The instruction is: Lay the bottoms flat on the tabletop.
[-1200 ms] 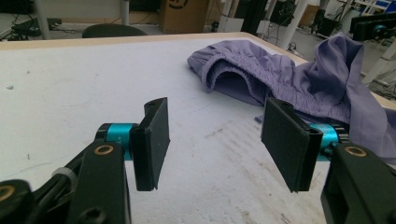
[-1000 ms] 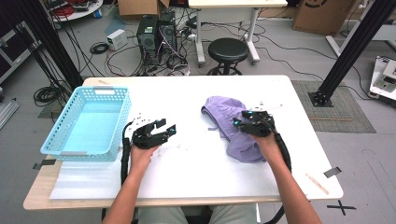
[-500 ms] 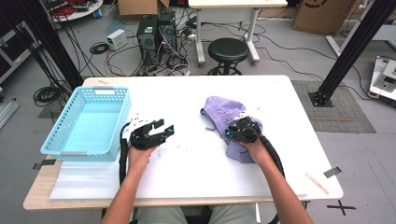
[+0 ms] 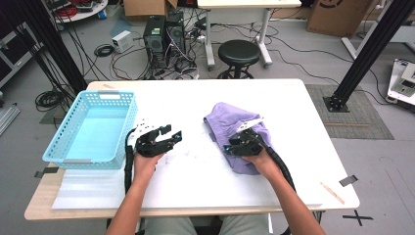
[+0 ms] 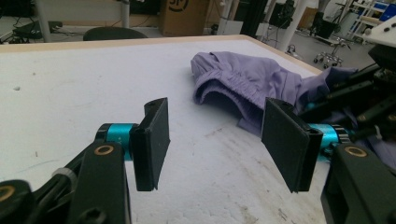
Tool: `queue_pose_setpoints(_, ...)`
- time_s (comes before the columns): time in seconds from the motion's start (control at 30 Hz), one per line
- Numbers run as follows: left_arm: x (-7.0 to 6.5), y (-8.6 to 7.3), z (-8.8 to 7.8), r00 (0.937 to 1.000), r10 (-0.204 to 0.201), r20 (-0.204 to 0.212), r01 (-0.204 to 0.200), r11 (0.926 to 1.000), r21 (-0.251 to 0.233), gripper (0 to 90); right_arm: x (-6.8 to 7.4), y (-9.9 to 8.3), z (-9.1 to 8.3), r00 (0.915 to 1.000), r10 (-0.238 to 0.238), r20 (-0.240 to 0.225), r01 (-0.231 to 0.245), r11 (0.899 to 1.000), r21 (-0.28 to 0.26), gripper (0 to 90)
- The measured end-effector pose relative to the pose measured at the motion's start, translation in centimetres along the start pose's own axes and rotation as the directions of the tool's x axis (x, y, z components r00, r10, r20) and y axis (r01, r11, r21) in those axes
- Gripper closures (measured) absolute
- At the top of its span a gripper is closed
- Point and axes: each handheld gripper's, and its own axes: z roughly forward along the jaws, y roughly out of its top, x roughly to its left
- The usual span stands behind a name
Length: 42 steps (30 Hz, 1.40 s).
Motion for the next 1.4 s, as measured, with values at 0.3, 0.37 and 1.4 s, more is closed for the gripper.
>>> queue_pose_setpoints(0.3, -0.2, -0.1, 0.1, 1.0000, 0.000, 0.000, 0.000, 0.9997, 0.023, 41.8, 3.7, 1.3, 1.8, 0.9705, -0.057, -0.234, 0.052, 0.998, -0.029, 54.5)
queue_pose_setpoints(0.37, -0.2, -0.2, 0.1, 1.0000, -0.004, 0.005, 0.004, 0.9995, 0.032, 42.1, 3.5, 1.6, 0.9, 0.9659, -0.047, -0.255, 0.026, 0.996, -0.087, 51.3)
queue_pose_setpoints(1.4, -4.2, -1.3, 6.2, 0.9986, 0.050, -0.017, -0.044, 0.9638, 0.263, 41.8, 0.6, -4.1, -3.6, 0.9982, -0.053, 0.029, 0.053, 0.999, -0.003, 85.5)
